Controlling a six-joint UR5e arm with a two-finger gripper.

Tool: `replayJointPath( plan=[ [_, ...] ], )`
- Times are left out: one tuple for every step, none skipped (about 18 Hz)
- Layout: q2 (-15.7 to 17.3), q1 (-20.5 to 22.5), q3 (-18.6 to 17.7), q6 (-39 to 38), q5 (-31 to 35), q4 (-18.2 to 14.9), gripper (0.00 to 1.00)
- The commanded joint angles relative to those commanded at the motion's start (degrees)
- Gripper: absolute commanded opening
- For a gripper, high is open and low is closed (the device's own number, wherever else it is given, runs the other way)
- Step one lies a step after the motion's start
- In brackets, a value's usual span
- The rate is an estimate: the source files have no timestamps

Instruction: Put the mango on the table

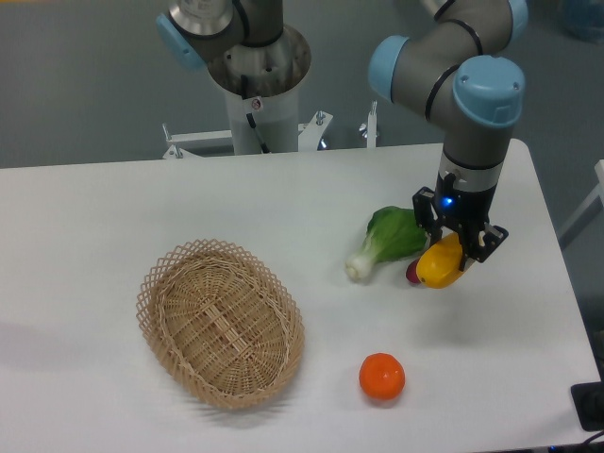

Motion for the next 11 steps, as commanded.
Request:
replayJointPath(
  plan=[
    [-0.09,-0.09,-0.09,-0.26,0.00,0.17,0.46],
    [-0.17,-0.17,0.00,-0.79,0.00,0.18,0.46],
    [-0.18,-0.18,0.26,-1.40,0.00,0.18,0.46],
    [-0.18,-0.18,0.35,-1.58,0.00,0.18,0.46],
    [-0.18,-0.18,0.09,-1.58,0.00,0.18,0.46],
    [-0.18,-0.18,0.00,-1.58,0.09,0.26,0.46],
    [-0.26,-0.18,0.09,-1.58,0.09,0.26,0.46],
    [-0.35,-0.18,0.18,-1.67,0.09,0.26,0.46],
    [-0.53,-0.18,0.26,-1.67,0.09,0.26,0.46],
    [-0.61,-0.35,0.35,-1.67,0.09,0.26,0.46],
    [-0.70,-0.70,0.44,-1.76,0.09,0.35,0.46]
  ],
)
